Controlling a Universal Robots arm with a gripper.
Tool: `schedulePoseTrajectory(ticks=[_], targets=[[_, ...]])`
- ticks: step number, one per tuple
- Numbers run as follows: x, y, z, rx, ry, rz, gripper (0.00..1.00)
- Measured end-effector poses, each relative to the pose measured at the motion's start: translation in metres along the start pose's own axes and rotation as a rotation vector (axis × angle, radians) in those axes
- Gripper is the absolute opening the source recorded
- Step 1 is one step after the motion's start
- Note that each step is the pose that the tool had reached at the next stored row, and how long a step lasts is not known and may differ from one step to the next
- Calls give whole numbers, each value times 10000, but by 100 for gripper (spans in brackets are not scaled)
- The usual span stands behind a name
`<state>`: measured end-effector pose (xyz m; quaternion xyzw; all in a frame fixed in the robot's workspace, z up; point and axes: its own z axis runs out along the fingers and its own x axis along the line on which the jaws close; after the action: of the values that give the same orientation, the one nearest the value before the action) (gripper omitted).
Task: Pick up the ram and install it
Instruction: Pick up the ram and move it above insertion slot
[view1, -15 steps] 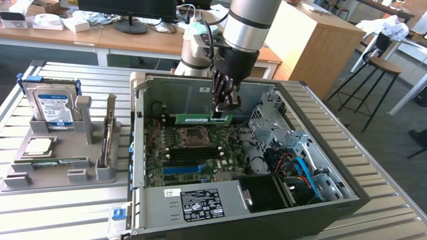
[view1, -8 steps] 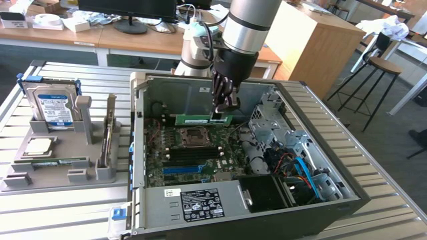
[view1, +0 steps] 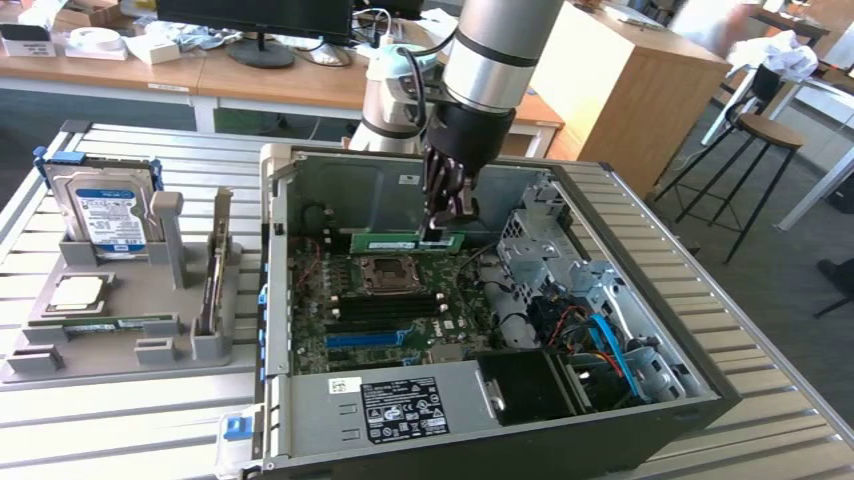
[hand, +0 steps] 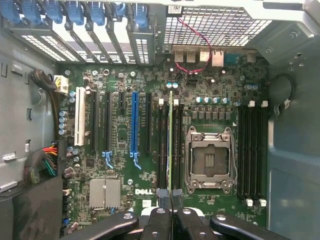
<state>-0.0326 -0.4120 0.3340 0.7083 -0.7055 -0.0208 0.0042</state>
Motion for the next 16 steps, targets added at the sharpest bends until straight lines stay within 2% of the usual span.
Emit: schedulePoseTrajectory(ticks=[16], targets=[[3, -4, 99, 0, 1, -1, 11]])
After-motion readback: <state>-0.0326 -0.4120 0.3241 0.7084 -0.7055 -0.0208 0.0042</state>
